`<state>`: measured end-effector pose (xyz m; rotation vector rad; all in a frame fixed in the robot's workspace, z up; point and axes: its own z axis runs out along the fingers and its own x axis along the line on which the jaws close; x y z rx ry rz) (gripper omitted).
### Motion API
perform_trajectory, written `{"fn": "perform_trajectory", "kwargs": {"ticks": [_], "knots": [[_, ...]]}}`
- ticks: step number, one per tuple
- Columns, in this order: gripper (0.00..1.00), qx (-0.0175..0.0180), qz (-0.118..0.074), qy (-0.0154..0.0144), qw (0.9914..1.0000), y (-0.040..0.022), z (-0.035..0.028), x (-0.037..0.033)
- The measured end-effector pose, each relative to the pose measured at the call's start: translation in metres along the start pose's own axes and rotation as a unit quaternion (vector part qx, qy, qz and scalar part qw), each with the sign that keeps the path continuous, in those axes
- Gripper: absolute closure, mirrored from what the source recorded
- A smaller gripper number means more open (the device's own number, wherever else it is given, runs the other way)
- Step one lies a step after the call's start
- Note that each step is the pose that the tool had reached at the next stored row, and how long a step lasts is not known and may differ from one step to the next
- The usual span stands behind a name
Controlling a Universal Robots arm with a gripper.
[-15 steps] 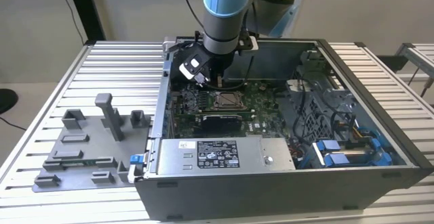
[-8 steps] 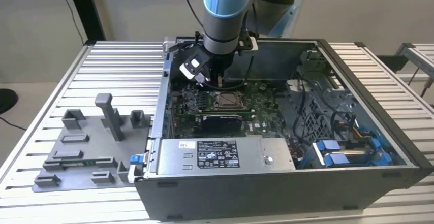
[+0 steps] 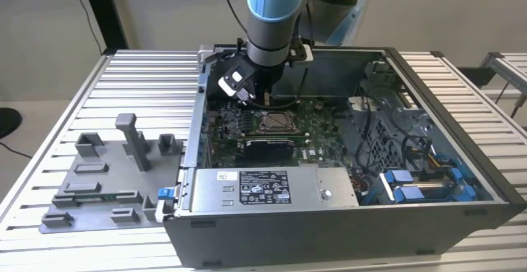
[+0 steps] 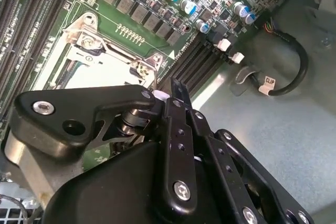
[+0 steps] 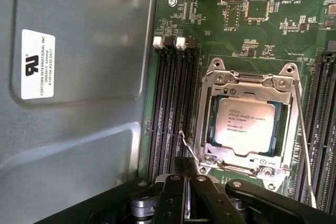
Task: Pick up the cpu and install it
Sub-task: 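Install the first cpu locking lever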
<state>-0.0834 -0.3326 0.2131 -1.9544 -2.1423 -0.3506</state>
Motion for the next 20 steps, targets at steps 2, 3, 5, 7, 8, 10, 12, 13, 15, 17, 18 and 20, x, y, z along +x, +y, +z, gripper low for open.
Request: {"fn": "perform_trajectory", "kwargs": {"ticks": [2,3,5,7,8,10,12,13,15,17,18,20], "knots": [[1.00,0.0000,0.000,0.0000,1.00000,-0.0001,-0.0005,-0.0013],[1.00,0.0000,0.000,0.0000,1.00000,-0.0002,-0.0007,-0.0020],[1.00,0.0000,0.000,0.0000,1.00000,-0.0002,-0.0010,-0.0028],[1.00,0.0001,0.000,-0.0001,1.00000,-0.0001,-0.0009,-0.0029],[1.00,0.0001,0.000,-0.0001,1.00000,0.0002,-0.0008,-0.0029],[1.00,0.0000,0.000,0.0000,1.00000,0.0010,-0.0006,-0.0029],[1.00,0.0001,0.000,-0.0001,1.00000,0.0017,-0.0006,-0.0030],[1.00,0.0001,0.000,-0.0001,1.00000,0.0020,-0.0006,-0.0030],[1.00,0.0000,0.000,-0.0001,1.00000,0.0027,-0.0005,-0.0030],[1.00,0.0000,0.000,0.0000,1.00000,0.0040,-0.0003,-0.0032],[1.00,0.0000,0.000,0.0000,1.00000,0.0047,-0.0002,-0.0033],[1.00,0.0001,0.000,-0.0001,1.00000,0.0062,-0.0001,-0.0035]]}}
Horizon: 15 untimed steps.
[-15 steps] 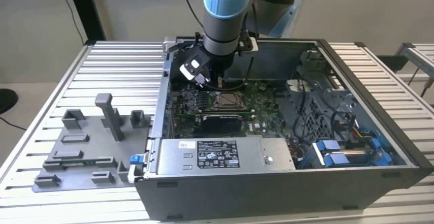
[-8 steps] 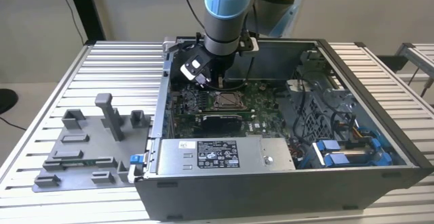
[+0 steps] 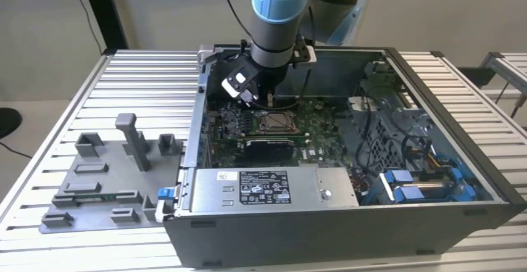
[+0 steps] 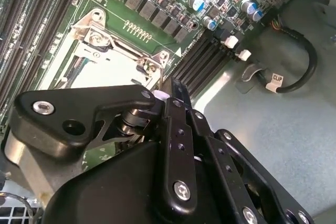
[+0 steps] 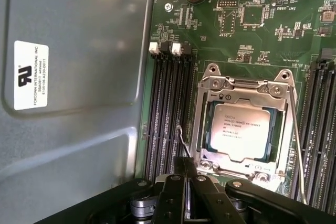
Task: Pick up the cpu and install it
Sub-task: 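Install the first cpu locking lever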
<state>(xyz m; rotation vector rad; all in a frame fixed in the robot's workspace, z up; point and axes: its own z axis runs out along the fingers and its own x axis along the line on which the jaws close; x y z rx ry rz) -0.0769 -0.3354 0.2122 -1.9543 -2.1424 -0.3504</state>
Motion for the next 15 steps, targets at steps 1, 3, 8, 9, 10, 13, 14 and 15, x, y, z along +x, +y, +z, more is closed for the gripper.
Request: {"fn": "perform_trajectory", "kwargs": {"ticks": [1,3,8,9,10,13,14,15], "knots": [[1.00,0.0000,0.000,0.0000,1.00000,0.0007,0.0001,-0.0001],[1.00,0.0000,0.000,0.0001,1.00000,0.0018,0.0002,-0.0002],[1.00,0.0000,0.000,0.0000,1.00000,0.0041,0.0005,-0.0003],[1.00,0.0000,0.000,0.0000,1.00000,0.0048,0.0006,-0.0004],[1.00,0.0000,0.000,0.0000,1.00000,0.0054,0.0007,-0.0004],[1.00,0.0000,0.000,0.0001,1.00000,0.0072,0.0010,-0.0006],[1.00,0.0000,0.000,0.0001,1.00000,0.0078,0.0011,-0.0007],[1.00,0.0000,0.000,0.0000,1.00000,0.0084,0.0013,-0.0007]]}}
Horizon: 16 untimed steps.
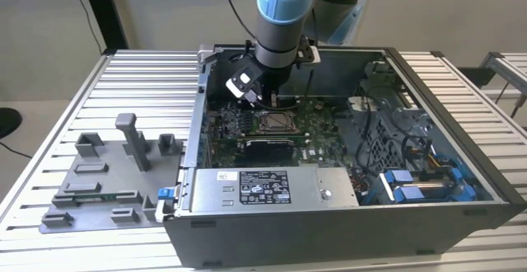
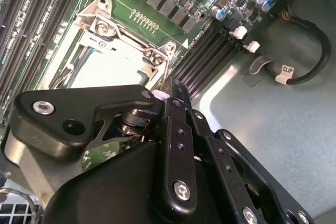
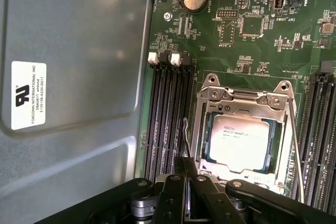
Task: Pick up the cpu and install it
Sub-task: 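Install the first cpu locking lever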
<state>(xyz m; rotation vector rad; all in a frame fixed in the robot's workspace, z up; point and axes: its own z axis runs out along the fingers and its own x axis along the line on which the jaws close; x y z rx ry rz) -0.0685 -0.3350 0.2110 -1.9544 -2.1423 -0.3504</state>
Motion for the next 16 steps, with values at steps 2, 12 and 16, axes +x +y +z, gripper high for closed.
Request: {"fn": "perform_trajectory", "kwargs": {"ticks": [2,12,16], "knots": [[1.00,0.0000,0.000,0.0000,1.00000,0.0012,0.0003,-0.0002],[1.00,0.0000,0.000,0.0000,1.00000,0.0061,0.0020,-0.0011],[1.00,0.0000,0.000,0.0000,1.00000,0.0077,0.0029,-0.0015]]}}
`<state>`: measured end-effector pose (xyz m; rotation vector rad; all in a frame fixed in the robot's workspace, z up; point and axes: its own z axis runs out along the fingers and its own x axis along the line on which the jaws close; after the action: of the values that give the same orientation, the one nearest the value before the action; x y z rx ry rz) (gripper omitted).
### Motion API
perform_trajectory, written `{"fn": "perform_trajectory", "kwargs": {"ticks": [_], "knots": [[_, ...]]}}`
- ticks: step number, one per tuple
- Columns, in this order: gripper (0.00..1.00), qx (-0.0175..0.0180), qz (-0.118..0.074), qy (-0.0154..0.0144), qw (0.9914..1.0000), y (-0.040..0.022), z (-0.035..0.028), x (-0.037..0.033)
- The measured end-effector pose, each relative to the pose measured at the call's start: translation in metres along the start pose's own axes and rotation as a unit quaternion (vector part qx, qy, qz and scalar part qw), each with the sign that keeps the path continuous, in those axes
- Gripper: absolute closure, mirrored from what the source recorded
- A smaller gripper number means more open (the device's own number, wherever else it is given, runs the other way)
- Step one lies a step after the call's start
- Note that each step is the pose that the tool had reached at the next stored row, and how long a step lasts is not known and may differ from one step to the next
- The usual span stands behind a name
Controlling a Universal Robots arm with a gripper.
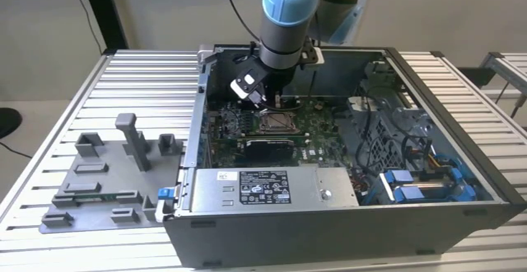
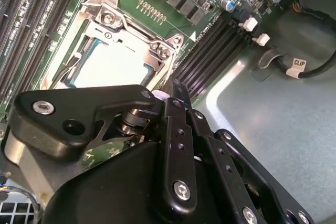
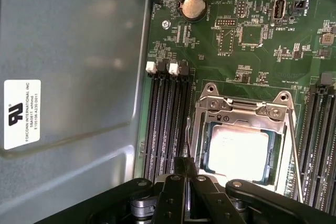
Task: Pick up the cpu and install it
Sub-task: 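Install the first cpu locking lever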
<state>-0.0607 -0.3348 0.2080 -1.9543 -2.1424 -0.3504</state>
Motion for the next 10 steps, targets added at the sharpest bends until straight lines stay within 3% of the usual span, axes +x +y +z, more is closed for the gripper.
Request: {"fn": "perform_trajectory", "kwargs": {"ticks": [10], "knots": [[1.00,0.0000,0.000,0.0000,1.00000,0.0041,0.0022,-0.0011]]}}
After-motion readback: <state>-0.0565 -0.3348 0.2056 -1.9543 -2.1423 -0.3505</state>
